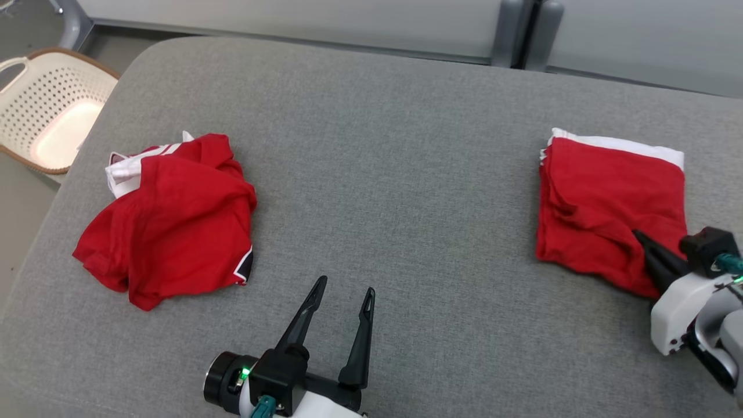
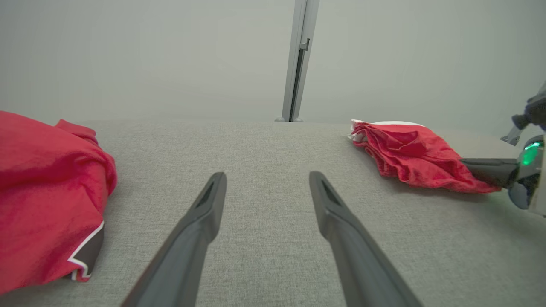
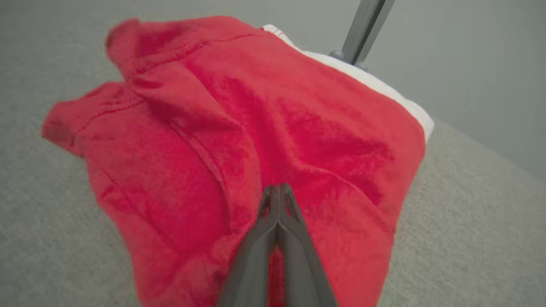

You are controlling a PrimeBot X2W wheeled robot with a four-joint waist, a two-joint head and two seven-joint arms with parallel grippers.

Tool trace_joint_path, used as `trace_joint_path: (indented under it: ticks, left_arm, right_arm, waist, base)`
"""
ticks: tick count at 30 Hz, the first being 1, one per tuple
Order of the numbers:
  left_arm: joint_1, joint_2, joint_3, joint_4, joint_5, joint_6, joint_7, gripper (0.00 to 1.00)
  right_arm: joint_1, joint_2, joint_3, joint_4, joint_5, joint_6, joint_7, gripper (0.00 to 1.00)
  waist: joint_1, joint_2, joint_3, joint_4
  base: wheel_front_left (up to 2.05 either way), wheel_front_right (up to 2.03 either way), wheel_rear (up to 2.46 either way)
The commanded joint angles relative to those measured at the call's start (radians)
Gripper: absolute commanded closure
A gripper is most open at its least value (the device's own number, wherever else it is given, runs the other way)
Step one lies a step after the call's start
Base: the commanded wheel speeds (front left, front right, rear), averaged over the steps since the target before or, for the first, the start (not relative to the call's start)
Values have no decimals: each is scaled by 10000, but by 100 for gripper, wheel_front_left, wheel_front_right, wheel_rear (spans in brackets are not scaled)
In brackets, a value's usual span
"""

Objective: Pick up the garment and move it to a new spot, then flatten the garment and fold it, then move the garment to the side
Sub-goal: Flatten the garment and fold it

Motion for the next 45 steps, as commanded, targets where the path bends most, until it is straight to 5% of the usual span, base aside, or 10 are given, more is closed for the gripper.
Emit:
trace_joint_path:
  ticks: [1, 7, 13, 26, 36, 38, 39, 40, 45]
  left_arm:
    - [-161, 39, -8, 20, -69, 58, -48, 0]
    - [-331, 39, 69, -80, -102, 172, -48, 0]
    - [-442, 38, 14, -219, -103, 216, -48, 0]
    - [-685, 39, -250, -103, -217, 230, -48, 0]
    - [-110, 39, 194, -218, -153, 254, -48, 0]
    - [128, 41, 479, -321, -193, 301, -48, 0]
    - [259, 41, 662, -374, -204, 318, -48, 0]
    - [391, 41, 809, -427, -193, 315, -48, 0]
    - [1086, 39, 1591, -687, -137, 264, -48, 0]
  right_arm:
    - [-40, -33, 267, -91, 156, -23, -48, 100]
    - [-82, -290, 1406, -1071, 757, -17, -188, 100]
    - [-240, -450, -193, -1879, 21, -23, -193, 100]
    - [-13, 2117, -541, -241, -593, -23, -199, 100]
    - [951, 2984, 36, -1727, -526, -23, -200, 100]
    - [1382, 3077, -432, -2316, -755, -23, -198, 56]
    - [1651, 3144, -744, -2637, -948, -23, -192, 18]
    - [1898, 3193, -1148, -2950, -1168, -23, -185, 0]
    - [3503, 3593, -3586, -4572, -2577, -23, -180, 0]
  waist:
    - [0, 0, 122, 114]
    - [0, 0, 195, 111]
    - [0, 0, 387, 170]
    - [0, 0, 408, 668]
    - [0, 0, -487, 211]
    - [0, 0, -780, -59]
    - [0, 0, -939, -218]
    - [0, 0, -1091, -368]
    - [0, 0, -1760, -1055]
  base:
    - [0, 0, 0]
    - [0, 0, 0]
    - [0, 0, 0]
    - [0, 0, 0]
    - [0, 0, 0]
    - [0, 0, 0]
    - [0, 0, 0]
    - [0, 0, 0]
    - [0, 0, 0]
